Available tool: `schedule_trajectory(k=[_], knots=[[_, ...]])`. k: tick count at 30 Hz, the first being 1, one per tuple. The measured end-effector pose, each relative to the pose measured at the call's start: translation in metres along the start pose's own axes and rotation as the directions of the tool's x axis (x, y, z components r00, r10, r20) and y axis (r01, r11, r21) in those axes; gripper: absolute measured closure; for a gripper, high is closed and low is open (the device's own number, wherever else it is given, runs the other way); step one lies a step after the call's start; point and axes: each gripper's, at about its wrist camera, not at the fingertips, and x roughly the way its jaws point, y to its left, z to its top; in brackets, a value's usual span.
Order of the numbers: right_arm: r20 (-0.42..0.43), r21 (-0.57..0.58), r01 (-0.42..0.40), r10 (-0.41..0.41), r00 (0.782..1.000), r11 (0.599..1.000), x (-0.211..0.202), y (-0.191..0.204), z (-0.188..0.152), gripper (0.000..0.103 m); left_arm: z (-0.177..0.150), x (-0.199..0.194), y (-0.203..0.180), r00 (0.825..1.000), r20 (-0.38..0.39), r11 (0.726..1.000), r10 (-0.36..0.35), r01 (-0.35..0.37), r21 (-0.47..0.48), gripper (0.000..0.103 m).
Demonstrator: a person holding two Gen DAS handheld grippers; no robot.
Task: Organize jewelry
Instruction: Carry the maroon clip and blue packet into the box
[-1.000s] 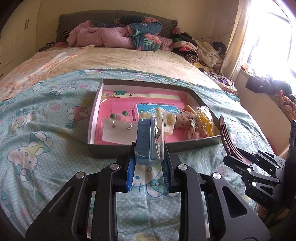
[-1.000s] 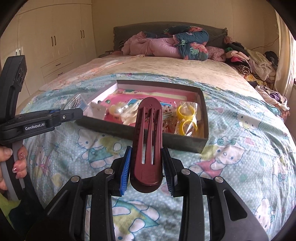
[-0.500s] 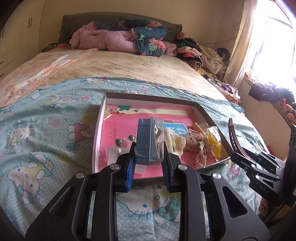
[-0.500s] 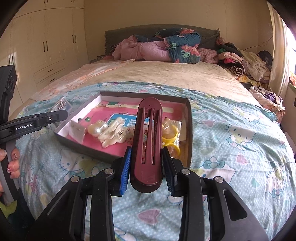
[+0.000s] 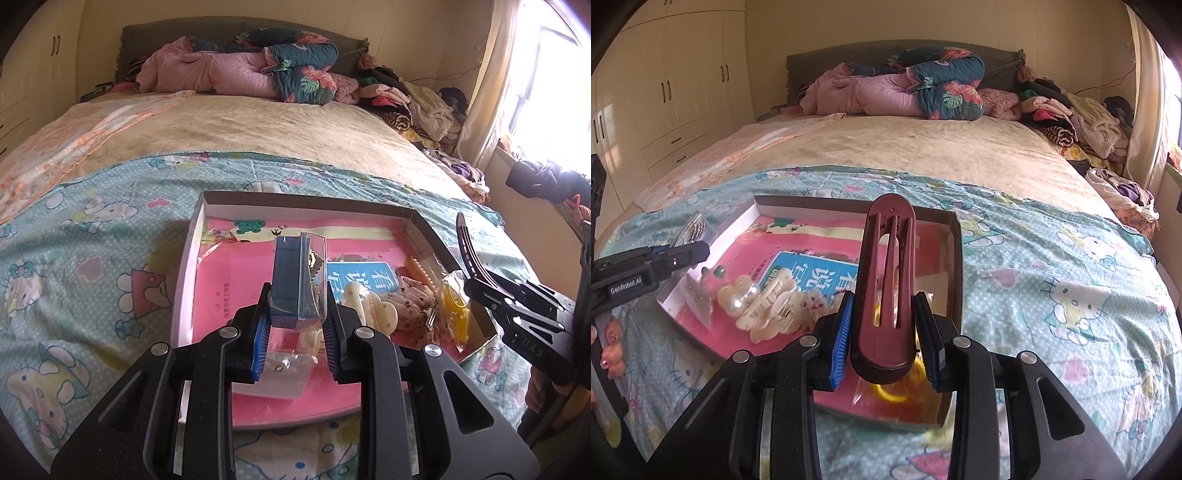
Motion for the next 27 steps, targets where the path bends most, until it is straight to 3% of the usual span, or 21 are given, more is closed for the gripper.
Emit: schedule_trajectory(k=[16, 27], knots=[[-0.078, 0.030, -0.054, 0.056, 0.995, 0.998, 0.054, 0.006, 0.013, 0.071, -0.003, 0.040, -0.010, 0.999, -0.054, 1.000, -0.005, 0.006, 0.025, 0.085], [-0.062, 0.037, -0.097, 0.099, 0.993, 0.995, 0.041, 0.008, 0.007, 0.069, -0.006, 0.042, -0.012, 0.998, -0.057, 0.999, 0.002, 0.000, 0.038, 0.085]])
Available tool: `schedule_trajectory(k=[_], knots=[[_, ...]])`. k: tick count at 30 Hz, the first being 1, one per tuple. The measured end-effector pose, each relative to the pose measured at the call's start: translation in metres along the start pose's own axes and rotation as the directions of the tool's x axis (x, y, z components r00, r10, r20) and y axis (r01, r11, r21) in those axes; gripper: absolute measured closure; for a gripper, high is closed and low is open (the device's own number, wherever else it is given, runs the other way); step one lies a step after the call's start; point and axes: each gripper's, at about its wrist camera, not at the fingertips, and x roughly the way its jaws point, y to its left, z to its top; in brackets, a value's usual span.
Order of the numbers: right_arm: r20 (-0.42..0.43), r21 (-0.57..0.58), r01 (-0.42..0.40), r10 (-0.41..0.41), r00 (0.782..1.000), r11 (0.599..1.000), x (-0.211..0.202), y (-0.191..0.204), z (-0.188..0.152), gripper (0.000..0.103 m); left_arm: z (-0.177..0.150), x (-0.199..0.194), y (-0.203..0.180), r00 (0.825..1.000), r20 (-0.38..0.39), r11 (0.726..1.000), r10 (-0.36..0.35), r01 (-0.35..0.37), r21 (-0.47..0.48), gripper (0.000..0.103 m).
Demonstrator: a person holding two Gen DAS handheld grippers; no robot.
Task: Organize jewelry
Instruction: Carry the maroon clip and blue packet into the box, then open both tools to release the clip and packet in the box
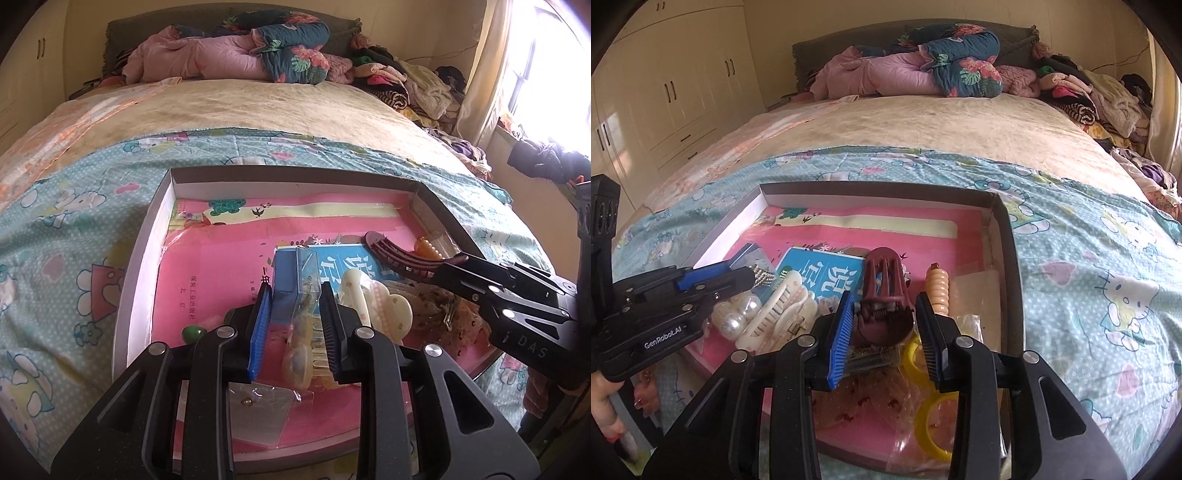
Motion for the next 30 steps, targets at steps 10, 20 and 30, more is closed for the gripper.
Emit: schedule_trajectory(k=[10, 20, 30], knots=[[0.061, -0.015, 0.024, -0.023, 0.998, 1.000, -0.039, 0.002, -0.018, 0.058, 0.000, -0.018, -0.005, 0.999, 0.034, 1.000, -0.005, 0.004, 0.004, 0.072], [0.083, -0.031, 0.047, -0.044, 0.996, 0.998, -0.063, 0.006, -0.032, 0.051, -0.002, -0.043, -0.010, 0.998, 0.063, 1.000, -0.006, 0.005, 0.009, 0.065], [0.094, -0.024, 0.065, -0.063, 0.994, 0.998, -0.074, 0.010, -0.043, 0.028, -0.013, -0.056, -0.014, 0.997, 0.073, 0.999, 0.018, -0.020, 0.025, 0.039]])
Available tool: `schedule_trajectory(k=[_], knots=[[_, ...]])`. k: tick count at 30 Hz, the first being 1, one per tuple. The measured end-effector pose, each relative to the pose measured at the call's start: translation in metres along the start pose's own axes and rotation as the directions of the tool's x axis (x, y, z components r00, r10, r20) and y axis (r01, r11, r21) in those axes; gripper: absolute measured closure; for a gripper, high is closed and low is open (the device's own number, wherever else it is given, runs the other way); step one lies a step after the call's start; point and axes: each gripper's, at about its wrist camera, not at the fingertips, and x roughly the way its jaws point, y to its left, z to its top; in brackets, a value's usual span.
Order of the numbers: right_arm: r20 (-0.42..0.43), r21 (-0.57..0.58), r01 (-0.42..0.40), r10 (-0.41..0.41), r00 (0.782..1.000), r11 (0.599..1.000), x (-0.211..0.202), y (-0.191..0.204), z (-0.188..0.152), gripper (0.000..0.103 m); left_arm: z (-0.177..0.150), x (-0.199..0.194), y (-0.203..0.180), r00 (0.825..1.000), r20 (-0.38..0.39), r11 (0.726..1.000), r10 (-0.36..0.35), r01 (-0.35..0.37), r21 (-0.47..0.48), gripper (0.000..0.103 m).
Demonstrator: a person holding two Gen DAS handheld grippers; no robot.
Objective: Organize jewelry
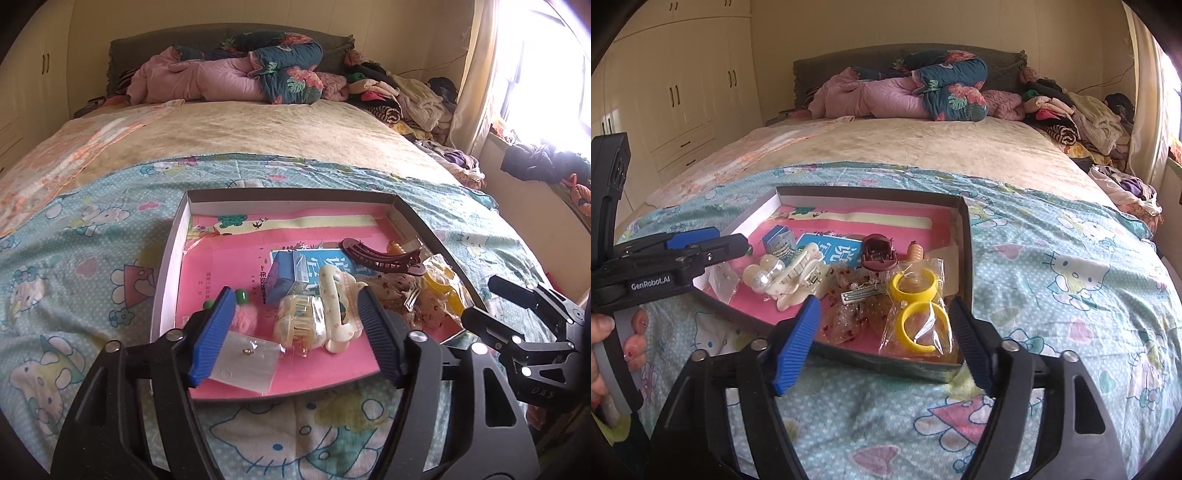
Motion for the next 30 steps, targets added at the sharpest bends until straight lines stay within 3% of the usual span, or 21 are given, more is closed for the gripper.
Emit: schedule_trajectory(k=[3, 6, 9, 30], knots=[[0.020, 0.002, 0.009, -0.009, 1.000, 1.000, -0.007, 0.001, -0.002, 0.017, -0.005, -0.007, 0.000, 1.000, 0.013, 1.000, 0.012, -0.012, -0.007, 0.018], [0.047, 0.012, 0.009, -0.009, 0.999, 1.000, -0.016, 0.001, -0.004, 0.010, -0.010, -0.016, 0.000, 0.999, 0.028, 1.000, 0.020, -0.019, -0.019, 0.011], [0.080, 0.017, 0.016, -0.017, 0.997, 1.000, -0.026, 0.002, -0.007, 0.007, -0.016, -0.025, 0.001, 0.999, 0.038, 0.999, 0.021, -0.020, -0.027, 0.011], [0.223, -0.022, 0.042, -0.036, 0.974, 0.999, -0.091, 0.025, -0.036, 0.006, -0.052, -0.093, -0.007, 0.988, 0.146, 0.998, 0.041, -0.033, -0.056, 0.011]])
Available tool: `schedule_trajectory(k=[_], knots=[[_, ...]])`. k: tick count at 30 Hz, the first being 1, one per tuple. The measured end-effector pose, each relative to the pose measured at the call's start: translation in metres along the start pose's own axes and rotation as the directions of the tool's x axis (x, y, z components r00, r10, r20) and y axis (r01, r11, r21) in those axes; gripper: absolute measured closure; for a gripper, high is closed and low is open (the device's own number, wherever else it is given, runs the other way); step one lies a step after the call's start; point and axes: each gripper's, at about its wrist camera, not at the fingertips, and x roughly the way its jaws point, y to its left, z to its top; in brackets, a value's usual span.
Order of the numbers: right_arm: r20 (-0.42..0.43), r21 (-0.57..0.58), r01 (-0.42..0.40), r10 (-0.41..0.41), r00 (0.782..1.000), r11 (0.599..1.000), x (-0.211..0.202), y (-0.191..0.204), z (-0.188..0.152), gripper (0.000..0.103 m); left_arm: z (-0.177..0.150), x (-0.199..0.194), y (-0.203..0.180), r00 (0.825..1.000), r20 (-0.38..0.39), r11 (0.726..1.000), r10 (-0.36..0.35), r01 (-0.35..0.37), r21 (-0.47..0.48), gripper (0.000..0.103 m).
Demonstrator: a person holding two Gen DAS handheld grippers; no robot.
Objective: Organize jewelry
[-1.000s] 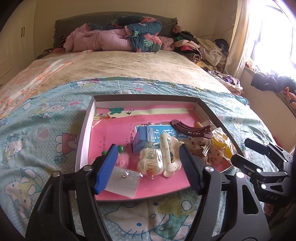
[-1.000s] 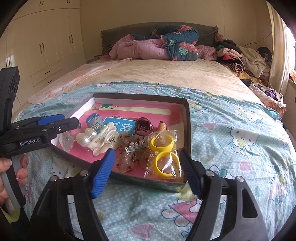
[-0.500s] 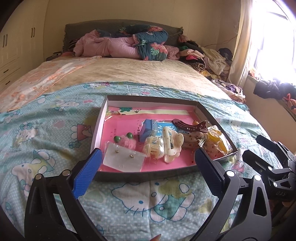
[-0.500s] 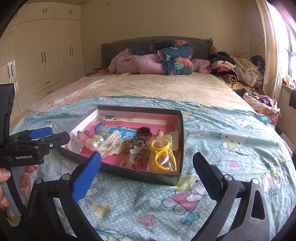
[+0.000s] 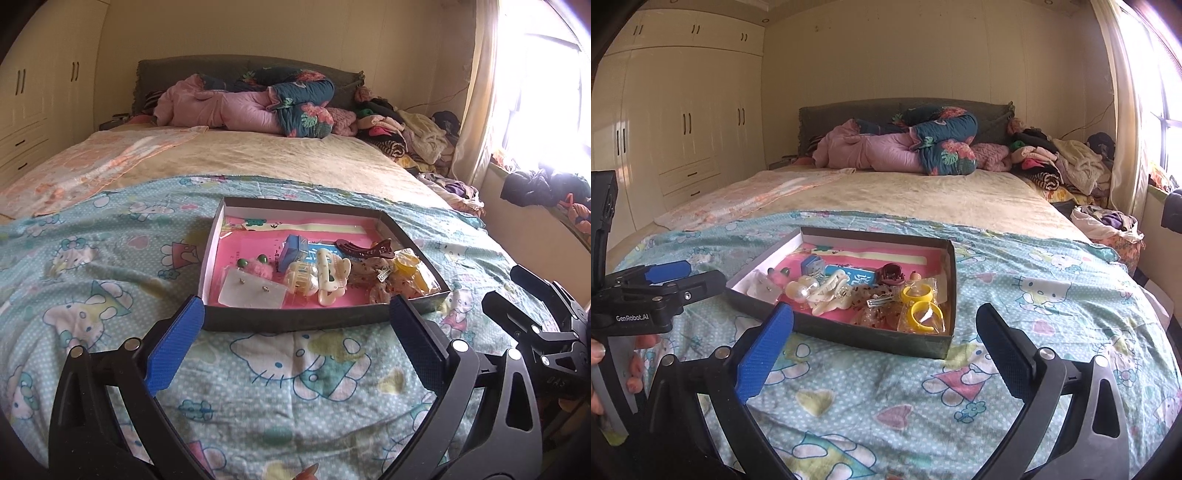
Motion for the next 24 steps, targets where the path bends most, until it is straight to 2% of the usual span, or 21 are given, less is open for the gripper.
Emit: schedule_trajectory(k=[18, 24], knots=[[0.063, 0.084, 0.014, -0.019, 0.998, 0.996, -0.050, 0.004, -0.030, 0.006, -0.041, -0.054, -0.008, 0.997, 0.070, 0.999, 0.011, -0.013, 0.032, 0.011], [0.113, 0.059, 0.050, -0.057, 0.992, 0.997, -0.065, 0.015, -0.052, 0.006, -0.062, -0.059, -0.010, 0.997, 0.075, 0.999, 0.016, -0.019, 0.040, 0.011]])
